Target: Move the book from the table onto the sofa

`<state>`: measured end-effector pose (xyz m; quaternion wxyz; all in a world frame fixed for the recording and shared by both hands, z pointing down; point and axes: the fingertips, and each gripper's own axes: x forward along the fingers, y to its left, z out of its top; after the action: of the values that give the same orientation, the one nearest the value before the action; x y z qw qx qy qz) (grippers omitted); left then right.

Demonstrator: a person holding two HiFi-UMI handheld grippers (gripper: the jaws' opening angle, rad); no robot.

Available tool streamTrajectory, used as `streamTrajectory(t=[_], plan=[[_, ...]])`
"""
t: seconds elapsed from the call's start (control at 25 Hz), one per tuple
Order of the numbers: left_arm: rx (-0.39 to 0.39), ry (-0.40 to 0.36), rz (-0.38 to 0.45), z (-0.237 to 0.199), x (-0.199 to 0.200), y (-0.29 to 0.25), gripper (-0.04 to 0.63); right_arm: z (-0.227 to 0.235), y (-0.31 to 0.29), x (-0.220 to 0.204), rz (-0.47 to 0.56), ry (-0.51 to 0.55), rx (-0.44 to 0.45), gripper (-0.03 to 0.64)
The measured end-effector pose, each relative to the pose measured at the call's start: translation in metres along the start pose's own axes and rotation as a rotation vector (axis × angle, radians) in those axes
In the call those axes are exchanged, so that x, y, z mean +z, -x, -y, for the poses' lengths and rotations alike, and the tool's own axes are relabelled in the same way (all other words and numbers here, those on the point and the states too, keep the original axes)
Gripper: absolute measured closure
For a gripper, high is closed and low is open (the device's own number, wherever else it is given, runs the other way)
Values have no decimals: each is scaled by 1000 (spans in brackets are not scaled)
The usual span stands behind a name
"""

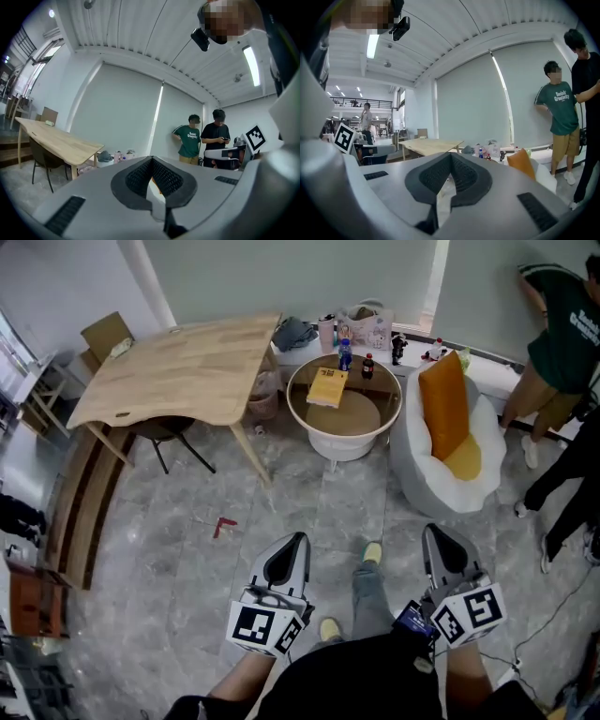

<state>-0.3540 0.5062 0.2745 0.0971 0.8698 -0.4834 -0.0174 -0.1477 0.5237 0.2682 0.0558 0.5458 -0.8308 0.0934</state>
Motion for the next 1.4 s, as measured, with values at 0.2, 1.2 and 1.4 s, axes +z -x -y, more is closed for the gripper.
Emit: streamTrajectory(t=[0.2,1.2,1.4], plan=[[2,-43,-46,-22,1,-95,591,67,-75,9,8,23,-7,609],[-40,-25,-395,-336,-91,-602,588,301,-617,-16,-375,-70,140,609],[-82,0,-577,-428,-189,-698,459,347,-732,-122,-483,-327,100,487]])
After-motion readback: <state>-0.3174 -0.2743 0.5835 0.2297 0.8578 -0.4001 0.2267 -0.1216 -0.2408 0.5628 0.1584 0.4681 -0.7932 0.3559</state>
